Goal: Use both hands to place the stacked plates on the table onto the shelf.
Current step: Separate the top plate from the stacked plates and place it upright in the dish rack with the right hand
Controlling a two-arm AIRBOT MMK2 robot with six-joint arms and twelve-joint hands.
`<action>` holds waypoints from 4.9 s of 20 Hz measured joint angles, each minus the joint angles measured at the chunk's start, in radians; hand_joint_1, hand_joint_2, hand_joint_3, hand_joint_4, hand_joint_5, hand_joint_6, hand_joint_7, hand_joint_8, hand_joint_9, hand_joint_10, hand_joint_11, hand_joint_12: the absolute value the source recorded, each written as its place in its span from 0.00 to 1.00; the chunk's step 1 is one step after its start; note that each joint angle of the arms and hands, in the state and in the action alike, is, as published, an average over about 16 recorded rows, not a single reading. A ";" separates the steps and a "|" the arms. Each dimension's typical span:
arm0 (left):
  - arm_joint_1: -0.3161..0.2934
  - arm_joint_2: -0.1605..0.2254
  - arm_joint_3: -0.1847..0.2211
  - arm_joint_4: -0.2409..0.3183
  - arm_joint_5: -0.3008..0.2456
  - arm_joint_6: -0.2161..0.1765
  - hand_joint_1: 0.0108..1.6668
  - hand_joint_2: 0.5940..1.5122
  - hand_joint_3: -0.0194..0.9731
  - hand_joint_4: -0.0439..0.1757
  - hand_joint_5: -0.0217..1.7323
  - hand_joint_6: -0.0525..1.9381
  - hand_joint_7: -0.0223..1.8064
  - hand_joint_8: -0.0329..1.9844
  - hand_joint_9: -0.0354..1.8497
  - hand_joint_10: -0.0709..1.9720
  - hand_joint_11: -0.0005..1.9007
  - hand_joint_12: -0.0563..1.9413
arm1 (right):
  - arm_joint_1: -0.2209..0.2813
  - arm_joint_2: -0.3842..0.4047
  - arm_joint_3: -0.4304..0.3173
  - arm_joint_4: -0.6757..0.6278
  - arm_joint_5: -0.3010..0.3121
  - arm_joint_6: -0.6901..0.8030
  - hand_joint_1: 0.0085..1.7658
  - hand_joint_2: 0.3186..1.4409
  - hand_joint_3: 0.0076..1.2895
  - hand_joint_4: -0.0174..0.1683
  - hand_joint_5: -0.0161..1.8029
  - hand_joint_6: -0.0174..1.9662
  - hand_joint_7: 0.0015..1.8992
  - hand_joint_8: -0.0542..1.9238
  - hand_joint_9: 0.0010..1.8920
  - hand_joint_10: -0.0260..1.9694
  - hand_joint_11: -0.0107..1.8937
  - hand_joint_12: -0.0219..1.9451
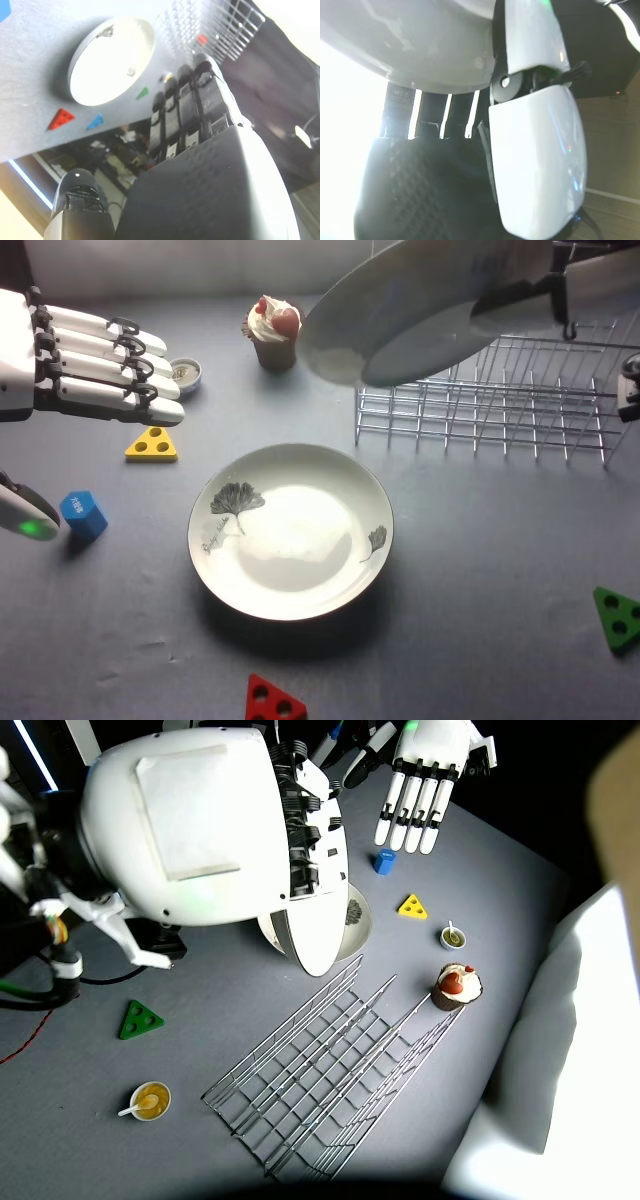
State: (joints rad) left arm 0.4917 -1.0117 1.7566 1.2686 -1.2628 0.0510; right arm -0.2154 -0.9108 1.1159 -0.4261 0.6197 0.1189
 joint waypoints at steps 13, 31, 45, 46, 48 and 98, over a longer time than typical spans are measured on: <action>0.013 -0.001 -0.039 0.020 -0.054 -0.027 0.04 0.50 0.04 0.19 0.12 0.03 0.13 0.02 0.12 0.04 0.10 0.03 | 0.035 0.015 0.126 -0.033 0.013 0.284 0.84 0.54 0.00 0.05 0.52 0.47 0.59 0.29 0.61 0.33 0.51 0.71; 0.011 -0.021 -0.094 0.043 -0.082 -0.041 0.02 0.50 0.04 0.19 0.11 0.03 0.12 0.02 0.12 0.04 0.09 0.03 | 0.018 -0.005 0.333 -0.157 0.038 0.632 0.84 0.54 0.00 0.05 0.53 0.43 0.61 0.25 0.63 0.27 0.51 0.71; 0.006 -0.028 -0.104 0.060 -0.080 -0.050 0.02 0.50 0.04 0.19 0.11 0.03 0.12 0.02 0.12 0.04 0.09 0.03 | 0.004 -0.058 0.422 -0.171 -0.001 0.704 0.84 0.54 0.00 0.05 0.54 0.40 0.62 0.24 0.64 0.25 0.52 0.70; 0.004 -0.029 -0.105 0.061 -0.079 -0.050 0.02 0.50 0.04 0.19 0.11 0.03 0.12 0.02 0.12 0.04 0.09 0.03 | 0.004 -0.062 0.425 -0.171 -0.005 0.704 0.84 0.54 0.00 0.05 0.54 0.40 0.62 0.24 0.64 0.25 0.52 0.70; 0.000 -0.030 -0.107 0.062 -0.077 -0.049 0.02 0.50 0.04 0.19 0.11 0.03 0.13 0.02 0.12 0.04 0.09 0.03 | 0.004 -0.070 0.434 -0.169 -0.010 0.704 0.84 0.54 0.00 0.05 0.54 0.40 0.62 0.24 0.64 0.24 0.52 0.70; -0.014 -0.043 -0.123 0.129 -0.022 -0.040 0.04 0.50 0.04 0.19 0.12 0.03 0.14 0.02 0.13 0.04 0.10 0.04 | -0.137 -0.204 0.538 -0.135 -0.041 0.730 0.84 0.56 0.00 0.03 0.50 0.50 0.58 0.31 0.59 0.29 0.52 0.68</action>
State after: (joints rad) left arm 0.4778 -1.0544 1.6336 1.3981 -1.2845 0.0107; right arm -0.3525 -1.1151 1.6542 -0.5614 0.5789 0.8488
